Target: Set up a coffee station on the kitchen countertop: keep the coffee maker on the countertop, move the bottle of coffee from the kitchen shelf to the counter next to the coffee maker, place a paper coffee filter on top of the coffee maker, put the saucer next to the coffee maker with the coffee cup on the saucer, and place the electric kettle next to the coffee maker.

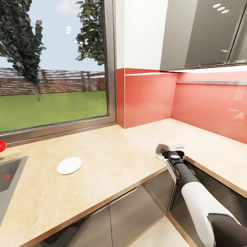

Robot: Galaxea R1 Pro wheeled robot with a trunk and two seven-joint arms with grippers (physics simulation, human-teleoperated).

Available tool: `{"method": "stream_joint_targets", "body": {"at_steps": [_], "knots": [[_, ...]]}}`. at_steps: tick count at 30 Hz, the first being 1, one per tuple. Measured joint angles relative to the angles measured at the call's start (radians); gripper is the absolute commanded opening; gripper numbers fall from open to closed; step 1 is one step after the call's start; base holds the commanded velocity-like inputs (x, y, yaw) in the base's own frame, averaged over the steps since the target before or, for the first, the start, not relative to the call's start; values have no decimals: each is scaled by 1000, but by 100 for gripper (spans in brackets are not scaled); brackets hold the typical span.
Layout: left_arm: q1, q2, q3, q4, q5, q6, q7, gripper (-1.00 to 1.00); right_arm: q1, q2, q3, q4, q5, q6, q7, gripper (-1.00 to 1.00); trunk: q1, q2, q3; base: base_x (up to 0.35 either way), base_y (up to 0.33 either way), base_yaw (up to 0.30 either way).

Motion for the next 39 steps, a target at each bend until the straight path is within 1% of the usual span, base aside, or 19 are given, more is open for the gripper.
{"method": "stream_joint_targets", "body": {"at_steps": [10,39], "knots": [[0,0,0,0,0,0,0,100,0,0,0,0,0,-1,0,100,0,0,0,0,0,62],[0,0,0,0,0,0,0,100,0,0,0,0,0,-1,0,100,0,0,0,8,0,1]]}}
